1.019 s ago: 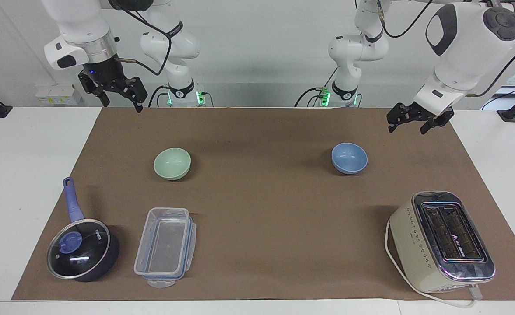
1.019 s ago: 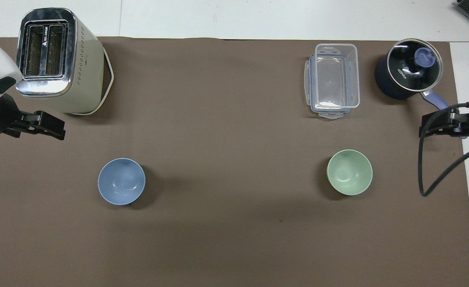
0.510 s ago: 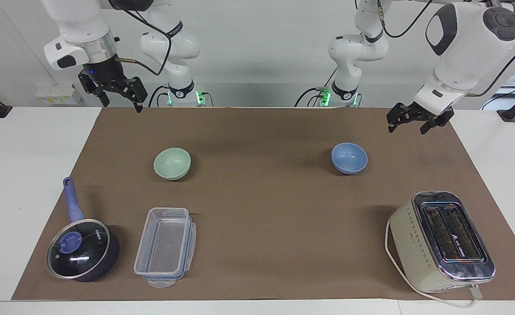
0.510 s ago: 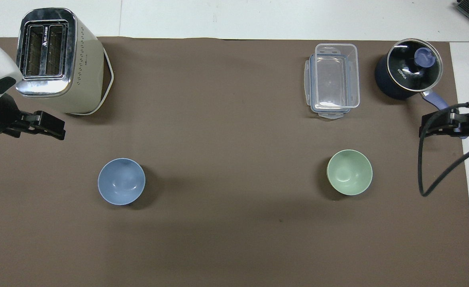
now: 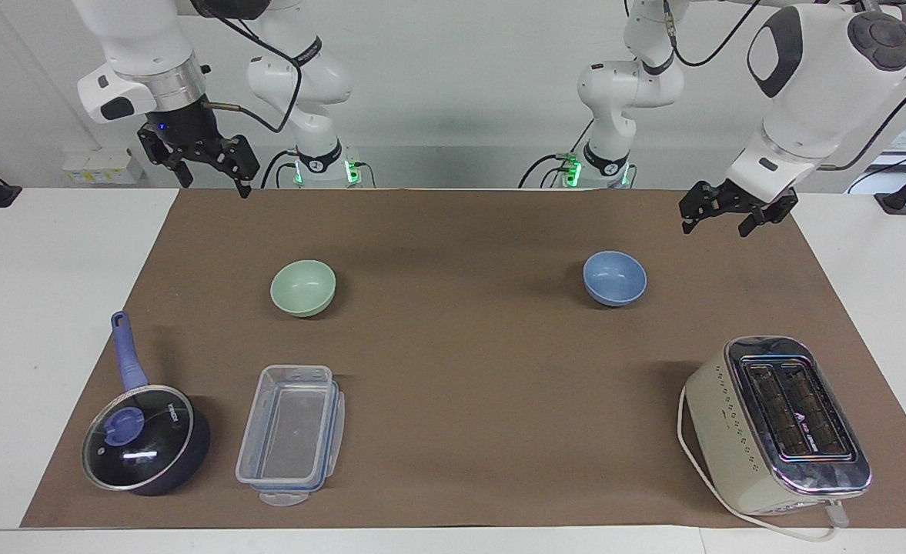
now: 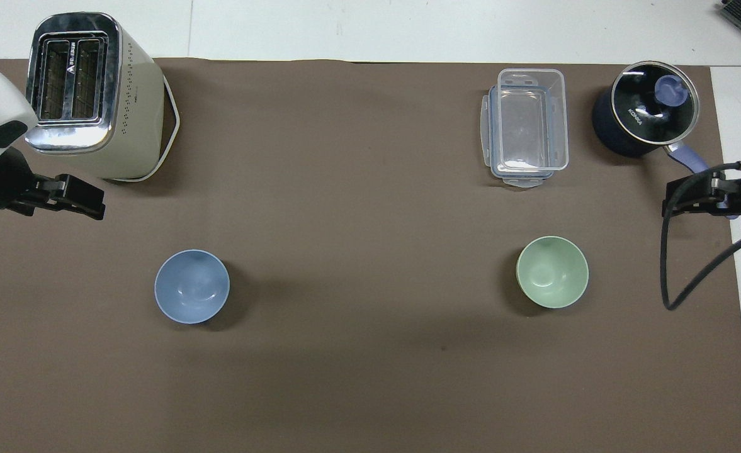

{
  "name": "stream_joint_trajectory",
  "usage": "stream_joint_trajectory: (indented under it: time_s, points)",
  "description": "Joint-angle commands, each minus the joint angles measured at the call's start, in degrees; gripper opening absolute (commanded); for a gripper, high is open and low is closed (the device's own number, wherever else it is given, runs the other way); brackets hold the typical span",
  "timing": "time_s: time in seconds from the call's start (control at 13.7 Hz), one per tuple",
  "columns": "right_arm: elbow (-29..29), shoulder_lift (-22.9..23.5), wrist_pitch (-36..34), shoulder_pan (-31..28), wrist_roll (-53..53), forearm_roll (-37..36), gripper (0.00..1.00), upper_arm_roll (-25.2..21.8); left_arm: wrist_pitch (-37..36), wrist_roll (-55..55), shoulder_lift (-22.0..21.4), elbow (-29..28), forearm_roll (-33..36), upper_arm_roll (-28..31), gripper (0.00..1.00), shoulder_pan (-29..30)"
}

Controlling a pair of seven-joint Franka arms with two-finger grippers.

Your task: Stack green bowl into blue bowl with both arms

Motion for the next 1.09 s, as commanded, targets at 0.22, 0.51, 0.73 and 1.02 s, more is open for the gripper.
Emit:
stream_joint_trajectory:
  time_s: [0.22,0.51,0.73,1.02]
  points:
    - [-1.2,-1.1,0.6,-0.6,0.3,1.4,1.00,0.0,3.8,0.2,-1.5,-3.1,0.3,-0.2,1.00,-0.2]
    - [-1.2,-1.1,0.6,-0.6,0.3,1.4,1.00,0.0,4.8,0.3,-2.4,-4.7,0.2,-0.3,1.00,-0.3]
    - [-1.2,-1.1,0.6,-0.6,0.3,1.4,1.00,0.0,5.9,1.0,-4.8,-8.6,-0.1,-0.9,1.00,-0.5]
    - [-1.2,-1.1,0.6,-0.6,0.3,1.4,1.00,0.0,7.6,1.3,-7.7,-13.4,-0.2,-0.9,1.00,-2.5]
